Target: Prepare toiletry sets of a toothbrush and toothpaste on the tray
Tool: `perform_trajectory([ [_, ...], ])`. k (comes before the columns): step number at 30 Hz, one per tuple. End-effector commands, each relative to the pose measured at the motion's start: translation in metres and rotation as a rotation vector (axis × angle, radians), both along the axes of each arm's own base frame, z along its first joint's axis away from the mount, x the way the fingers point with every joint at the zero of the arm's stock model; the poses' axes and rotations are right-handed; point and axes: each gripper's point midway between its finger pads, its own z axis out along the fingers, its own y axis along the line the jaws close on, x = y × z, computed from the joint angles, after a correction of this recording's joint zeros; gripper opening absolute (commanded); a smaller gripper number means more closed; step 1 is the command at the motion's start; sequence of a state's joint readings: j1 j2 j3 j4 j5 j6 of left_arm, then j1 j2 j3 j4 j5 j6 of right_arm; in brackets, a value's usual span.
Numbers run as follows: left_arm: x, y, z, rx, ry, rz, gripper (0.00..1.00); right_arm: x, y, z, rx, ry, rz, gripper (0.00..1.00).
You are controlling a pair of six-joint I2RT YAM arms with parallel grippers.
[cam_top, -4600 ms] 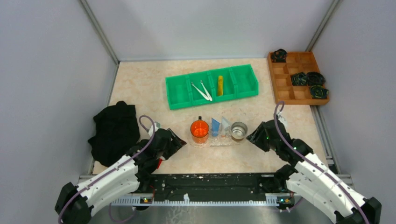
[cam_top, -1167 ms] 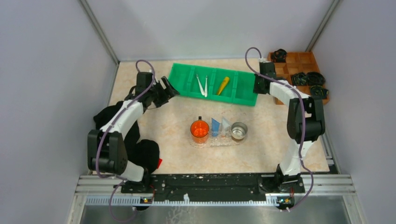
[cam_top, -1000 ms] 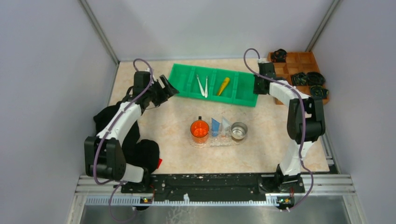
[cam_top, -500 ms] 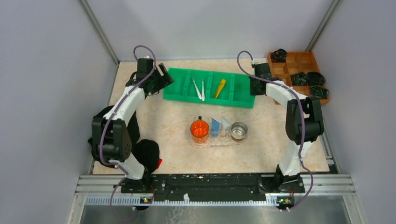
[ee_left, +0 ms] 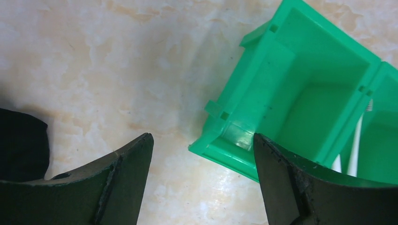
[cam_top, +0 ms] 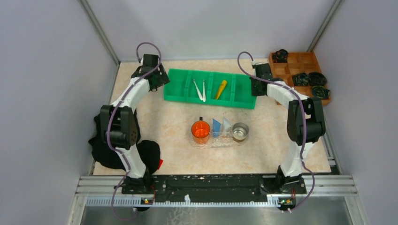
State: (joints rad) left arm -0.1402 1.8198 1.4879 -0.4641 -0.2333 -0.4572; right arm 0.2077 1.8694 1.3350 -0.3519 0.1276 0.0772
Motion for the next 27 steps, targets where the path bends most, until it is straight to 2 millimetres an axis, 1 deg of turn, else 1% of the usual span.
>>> perform_trajectory([
  [1,-0.004,0.012,-0.029,0.064,0.079,0.009,0.83,-0.008,0.002,0.002,-0.038,0.030,0.046,0.02],
  [6,0.001,0.007,-0.044,0.053,0.106,-0.019,0.74,-0.008,0.004,0.000,-0.024,0.031,0.047,0.02],
  [12,-0.001,-0.005,-0.063,0.007,0.145,-0.061,0.68,-0.009,0.007,-0.002,-0.016,0.035,0.053,0.02],
  [17,-0.011,-0.012,-0.069,-0.022,0.160,-0.075,0.56,-0.008,0.009,-0.003,-0.019,0.038,0.064,0.01],
  [20,-0.019,-0.017,-0.071,-0.028,0.165,-0.089,0.47,-0.007,0.010,-0.004,-0.018,0.041,0.068,0.00],
  [24,-0.032,-0.024,-0.078,-0.030,0.187,-0.103,0.44,-0.007,0.010,-0.003,-0.024,0.041,0.070,0.00],
  [27,-0.041,-0.029,-0.077,-0.031,0.186,-0.110,0.44,-0.007,0.009,-0.001,-0.026,0.037,0.070,0.00],
])
